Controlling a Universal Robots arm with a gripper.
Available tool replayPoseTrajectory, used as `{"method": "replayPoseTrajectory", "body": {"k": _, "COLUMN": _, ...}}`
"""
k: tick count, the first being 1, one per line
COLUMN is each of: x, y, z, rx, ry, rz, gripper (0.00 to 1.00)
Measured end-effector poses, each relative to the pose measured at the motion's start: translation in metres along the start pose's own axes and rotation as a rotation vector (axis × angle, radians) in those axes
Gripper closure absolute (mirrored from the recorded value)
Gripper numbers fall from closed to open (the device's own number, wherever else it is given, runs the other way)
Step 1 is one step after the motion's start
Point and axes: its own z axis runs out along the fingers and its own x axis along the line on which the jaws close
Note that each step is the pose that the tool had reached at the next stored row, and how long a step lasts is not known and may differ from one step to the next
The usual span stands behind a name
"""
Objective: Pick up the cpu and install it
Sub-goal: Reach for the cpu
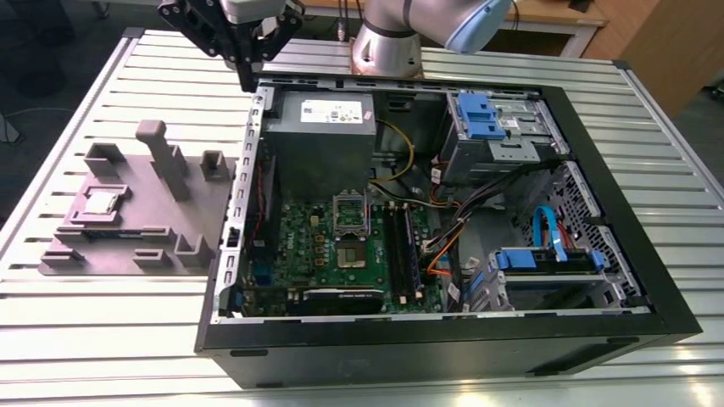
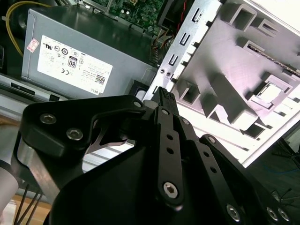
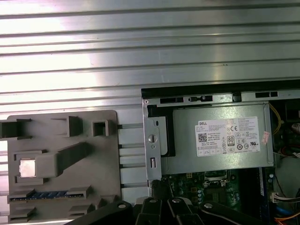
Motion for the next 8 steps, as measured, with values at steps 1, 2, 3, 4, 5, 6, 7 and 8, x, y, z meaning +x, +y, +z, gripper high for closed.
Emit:
{"method": "replayPoseTrajectory", "body": {"k": 1, "x": 0.0001, "y": 0.0000, "z": 0.0000, "rx": 0.0000, "ry": 0.0000, "rz": 0.000, "gripper": 0.89}}
{"method": "replayPoseTrajectory", "body": {"k": 2, "x": 0.0006, "y": -0.0001, "z": 0.0000, "rx": -0.0001, "ry": 0.0000, "rz": 0.000, "gripper": 0.89}}
{"method": "replayPoseTrajectory", "body": {"k": 3, "x": 0.0013, "y": -0.0001, "z": 0.0000, "rx": 0.0000, "ry": 0.0000, "rz": 0.000, "gripper": 0.89}}
{"method": "replayPoseTrajectory", "body": {"k": 4, "x": 0.0021, "y": -0.0002, "z": 0.0000, "rx": 0.0000, "ry": -0.0001, "rz": 0.000, "gripper": 0.89}}
{"method": "replayPoseTrajectory", "body": {"k": 5, "x": 0.0029, "y": -0.0002, "z": 0.0001, "rx": -0.0001, "ry": -0.0001, "rz": 0.000, "gripper": 0.89}}
{"method": "replayPoseTrajectory", "body": {"k": 6, "x": 0.0036, "y": -0.0003, "z": 0.0001, "rx": -0.0001, "ry": -0.0001, "rz": 0.000, "gripper": 0.89}}
{"method": "replayPoseTrajectory", "body": {"k": 7, "x": 0.0042, "y": -0.0003, "z": 0.0001, "rx": -0.0001, "ry": -0.0001, "rz": 0.000, "gripper": 0.89}}
{"method": "replayPoseTrajectory", "body": {"k": 8, "x": 0.0046, "y": -0.0003, "z": 0.0001, "rx": -0.0001, "ry": -0.0001, "rz": 0.000, "gripper": 0.89}}
